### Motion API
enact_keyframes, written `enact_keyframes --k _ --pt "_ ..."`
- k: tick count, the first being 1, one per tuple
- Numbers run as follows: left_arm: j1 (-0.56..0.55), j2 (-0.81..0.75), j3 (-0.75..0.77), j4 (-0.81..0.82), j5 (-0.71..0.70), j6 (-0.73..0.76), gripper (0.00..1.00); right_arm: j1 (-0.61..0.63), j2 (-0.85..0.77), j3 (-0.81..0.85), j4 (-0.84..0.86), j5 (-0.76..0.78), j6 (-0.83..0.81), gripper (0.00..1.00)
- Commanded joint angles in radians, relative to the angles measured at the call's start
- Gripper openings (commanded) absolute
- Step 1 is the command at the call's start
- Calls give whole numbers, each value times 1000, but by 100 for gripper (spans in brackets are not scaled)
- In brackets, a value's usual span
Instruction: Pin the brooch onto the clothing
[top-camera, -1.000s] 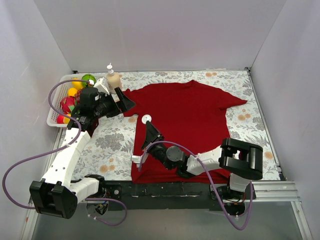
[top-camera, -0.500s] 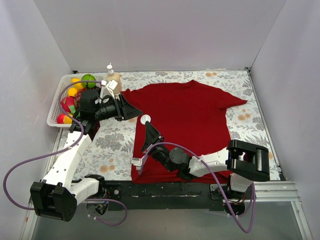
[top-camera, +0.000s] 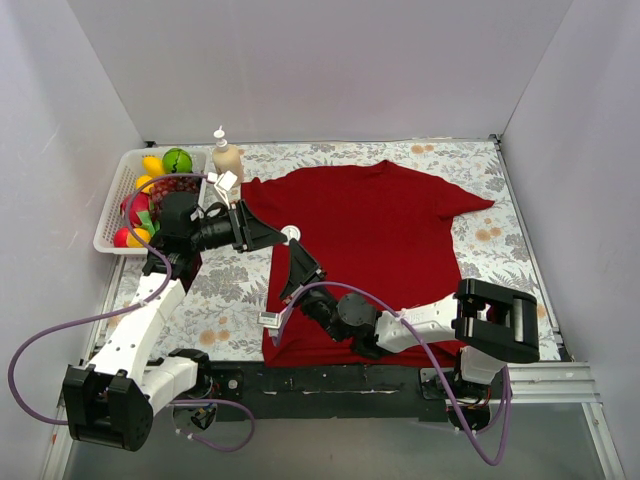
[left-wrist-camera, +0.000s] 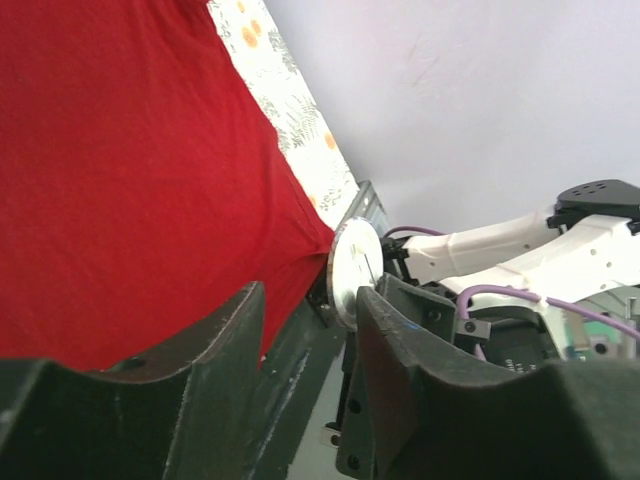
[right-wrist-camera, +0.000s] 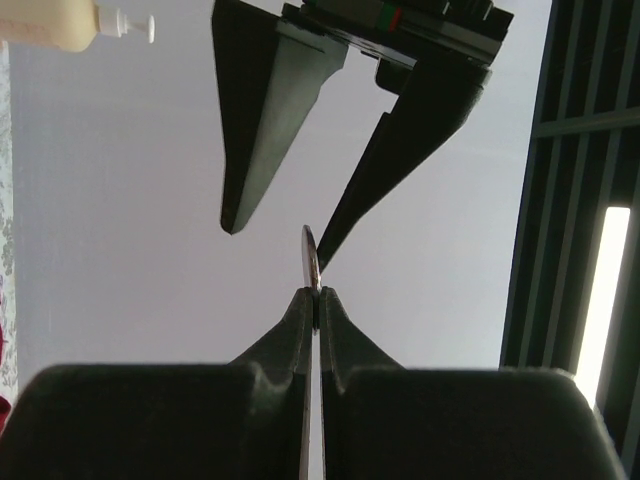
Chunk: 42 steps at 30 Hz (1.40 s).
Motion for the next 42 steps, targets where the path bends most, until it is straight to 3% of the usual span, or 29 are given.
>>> enact_keyframes --k 1,3,10,17,21,23,25,26,34,39,42 --pt "0 -27 -17 71 30 -50 36 3 -4 39 608 12 -13 1" --pt "-1 -22 -12 107 33 -65 33 3 0 38 608 12 -13 1" --pt "-1 -13 -6 149 59 -89 0 3 10 47 607 22 -10 1" --pt "-1 -31 5 134 16 -70 0 3 26 62 607 38 -17 1" --pt "-1 -39 31 114 -51 -59 0 4 31 51 607 46 -17 30" --pt "-1 -31 49 117 -79 -66 0 3 37 44 607 55 -10 38" --pt "0 -17 71 143 -109 -82 0 4 37 47 607 96 28 59" --pt "-1 -17 83 143 -129 -79 0 5 34 47 607 106 40 62" --pt "-1 -31 127 82 -203 -20 0 5 -81 -19 607 204 278 70" --pt "0 -48 138 17 -225 18 0 3 -168 -86 550 250 440 67" --pt "-1 -53 138 -17 -232 42 0 3 -219 -103 431 252 546 66"
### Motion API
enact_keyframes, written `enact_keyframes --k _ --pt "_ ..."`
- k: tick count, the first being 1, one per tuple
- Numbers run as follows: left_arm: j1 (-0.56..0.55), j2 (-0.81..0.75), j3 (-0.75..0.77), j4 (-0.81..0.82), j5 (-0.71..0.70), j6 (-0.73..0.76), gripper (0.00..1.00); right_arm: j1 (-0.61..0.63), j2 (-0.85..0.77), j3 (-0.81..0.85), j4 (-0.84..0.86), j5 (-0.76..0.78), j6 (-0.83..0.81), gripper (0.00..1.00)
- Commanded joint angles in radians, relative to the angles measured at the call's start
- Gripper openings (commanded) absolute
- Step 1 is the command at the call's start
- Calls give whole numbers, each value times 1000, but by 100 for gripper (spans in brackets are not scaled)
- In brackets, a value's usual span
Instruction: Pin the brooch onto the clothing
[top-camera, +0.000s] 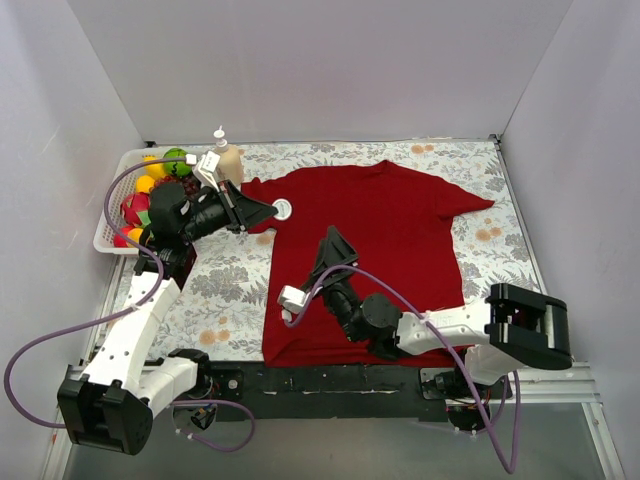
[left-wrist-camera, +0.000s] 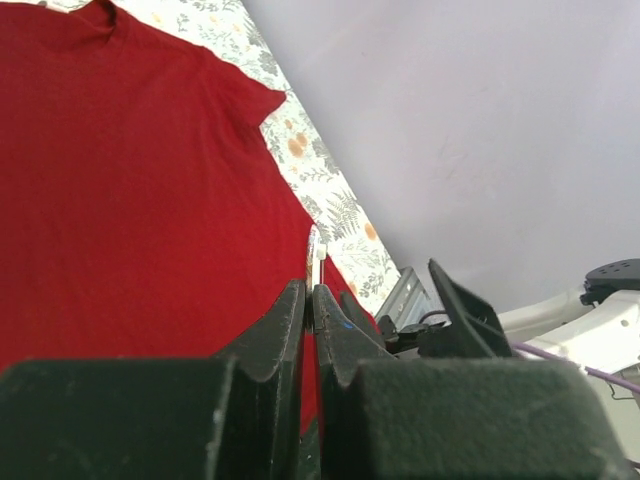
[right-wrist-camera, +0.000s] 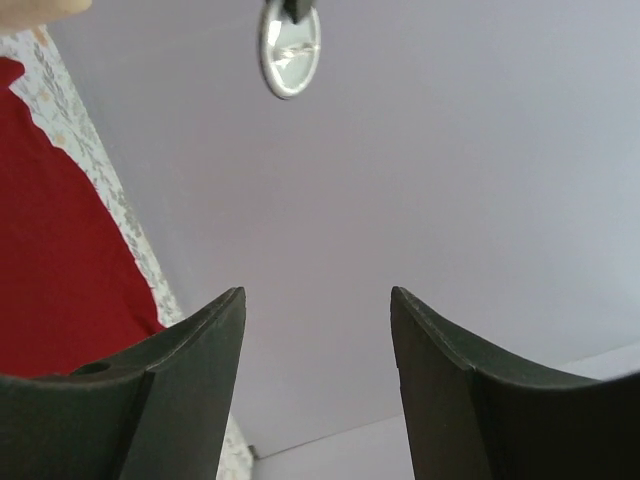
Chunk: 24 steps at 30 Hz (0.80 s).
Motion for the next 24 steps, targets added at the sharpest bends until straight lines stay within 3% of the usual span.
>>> enact_keyframes --k 1,7,11,14,18,24 --pt "0 -33 36 -70 -28 64 0 3 -85 -33 364 41 220 66" --pt "1 -46 21 -116 -33 95 0 -18 -198 -34 44 -23 510 65" --pt "0 -56 3 -130 -41 108 0 -73 -283 -7 -269 -89 743 64" --pt "0 -62 -11 -139 -39 118 0 -136 -350 12 -395 -175 915 63" --pt "0 -62 -26 -141 -28 116 0 -238 -447 44 -631 -368 1126 63" --pt "1 -70 -53 -141 -19 121 0 -445 -508 82 -782 -681 1416 66"
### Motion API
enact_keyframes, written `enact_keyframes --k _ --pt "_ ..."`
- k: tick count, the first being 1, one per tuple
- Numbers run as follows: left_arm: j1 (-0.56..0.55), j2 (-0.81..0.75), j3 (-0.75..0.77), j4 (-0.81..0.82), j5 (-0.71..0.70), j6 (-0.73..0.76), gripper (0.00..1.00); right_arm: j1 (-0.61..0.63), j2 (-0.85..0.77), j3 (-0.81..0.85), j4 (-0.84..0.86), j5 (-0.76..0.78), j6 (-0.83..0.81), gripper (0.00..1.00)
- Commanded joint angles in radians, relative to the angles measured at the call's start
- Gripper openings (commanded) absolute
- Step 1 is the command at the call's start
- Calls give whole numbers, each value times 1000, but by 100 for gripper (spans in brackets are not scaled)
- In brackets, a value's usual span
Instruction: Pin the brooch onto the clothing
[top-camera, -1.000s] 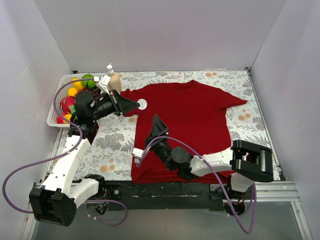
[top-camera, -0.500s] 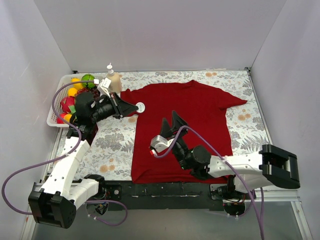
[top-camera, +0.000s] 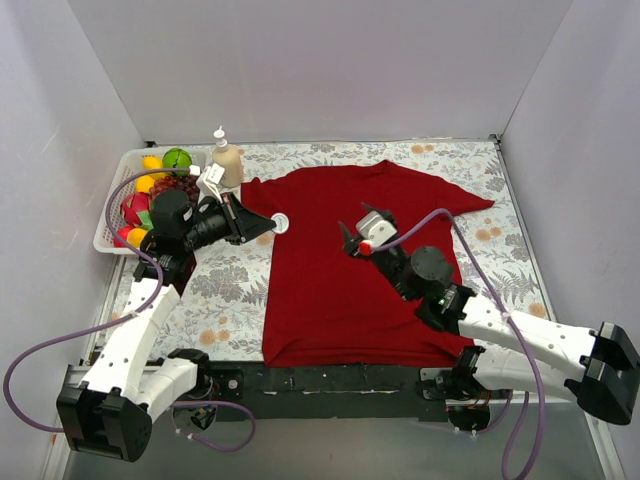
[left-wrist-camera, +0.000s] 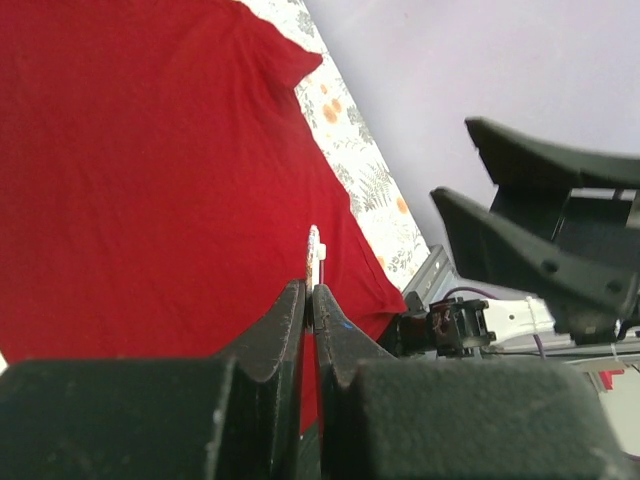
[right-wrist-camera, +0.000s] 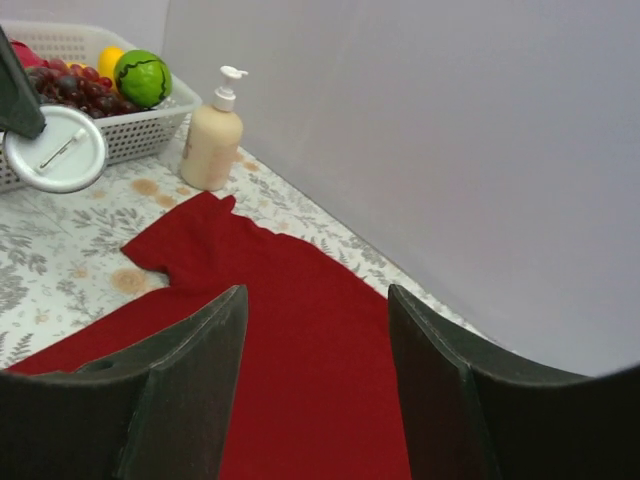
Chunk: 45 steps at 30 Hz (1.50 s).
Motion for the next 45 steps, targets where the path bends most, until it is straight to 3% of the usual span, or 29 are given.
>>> enact_keyframes --k 1,3,5,9,18,25,31,37,40,45 --pt "1 -30 -24 -9 15 21 0 -132 -44 82 -173 -318 314 66" --pt "0 -30 -28 -8 24 25 0 -209 -33 97 -193 -486 393 72" --pt "1 -32 -37 -5 41 30 0 -298 -7 146 -256 -620 441 88" --pt "0 -41 -59 9 70 42 0 -413 110 198 -253 -977 555 89" --pt "0 -76 -114 70 142 44 0 -481 301 258 -88 -1332 772 94" --pt "1 -82 -133 113 208 48 0 -481 398 283 98 -1432 996 93" --pt "0 -102 -152 136 228 44 0 -479 502 345 221 -1464 1229 86" --pt "0 -114 -163 150 227 36 0 -452 555 384 209 -1444 1274 76" --pt "0 -114 -166 153 229 33 0 -432 579 405 209 -1444 1288 61" --pt "0 -114 -166 153 225 33 0 -398 601 427 210 -1438 1299 60"
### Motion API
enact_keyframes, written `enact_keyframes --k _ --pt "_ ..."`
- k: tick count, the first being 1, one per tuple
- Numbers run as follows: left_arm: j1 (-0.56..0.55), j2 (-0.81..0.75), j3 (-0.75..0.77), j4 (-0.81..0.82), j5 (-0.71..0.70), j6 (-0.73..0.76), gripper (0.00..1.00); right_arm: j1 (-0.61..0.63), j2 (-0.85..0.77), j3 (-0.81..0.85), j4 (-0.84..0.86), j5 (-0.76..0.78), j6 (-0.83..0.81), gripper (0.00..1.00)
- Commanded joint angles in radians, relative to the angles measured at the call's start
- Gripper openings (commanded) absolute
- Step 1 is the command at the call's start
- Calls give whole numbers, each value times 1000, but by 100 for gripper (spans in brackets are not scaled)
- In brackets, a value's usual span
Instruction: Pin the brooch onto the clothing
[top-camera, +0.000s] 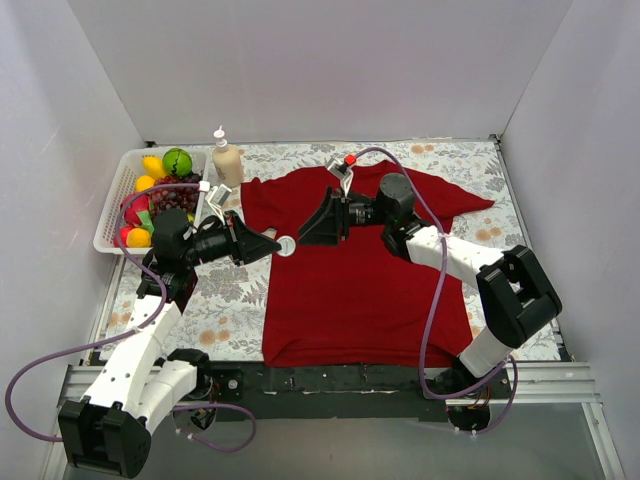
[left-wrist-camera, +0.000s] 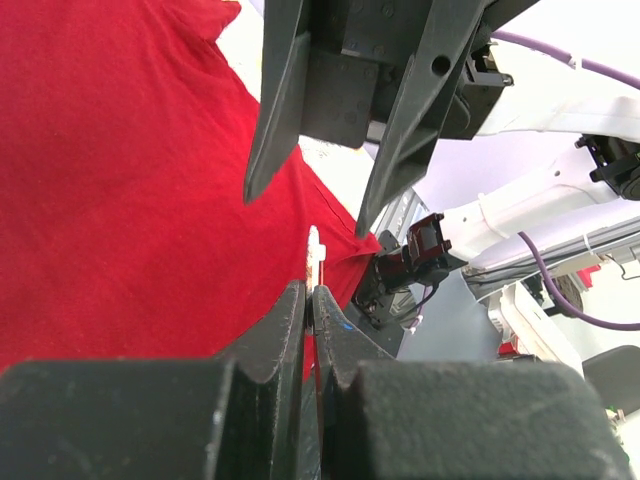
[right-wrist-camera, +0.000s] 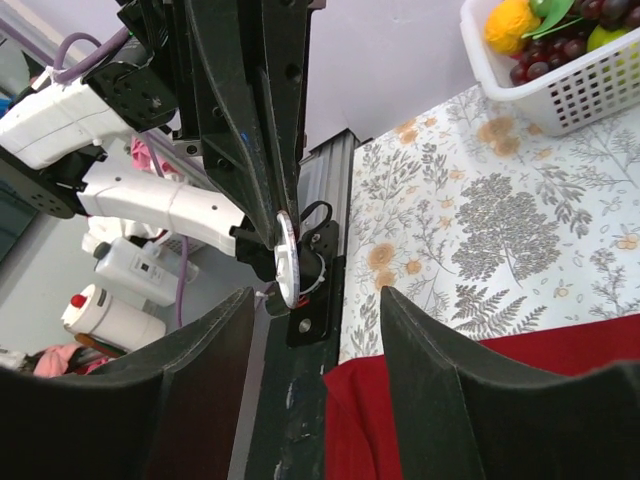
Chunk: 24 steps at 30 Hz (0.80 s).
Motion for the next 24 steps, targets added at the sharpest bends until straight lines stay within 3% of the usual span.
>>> enact_keyframes --k 1,4,9,10,14,15,16,19,24 --pt "0 -19 -6 16 12 1 0 30 13 57 46 -5 23 60" --pt "1 -20 -6 16 9 1 0 40 25 57 57 -3 32 60" --pt "1 -23 -7 17 3 -3 0 46 34 60 66 -5 38 40" --pt "0 -25 -10 17 1 -4 0 47 36 60 68 -3 40 27" --pt "0 -22 -16 19 -4 -9 0 52 47 55 107 -8 70 26" --pt "0 -22 -18 17 -4 -10 0 53 48 57 120 -8 75 23" --pt "0 -20 -18 19 -2 -9 0 58 54 60 118 -9 80 12" --pt "0 -17 -18 17 -4 -7 0 60 59 69 112 -15 78 1" --pt "0 -17 -9 14 -7 -3 0 60 39 94 -23 0 -15 1"
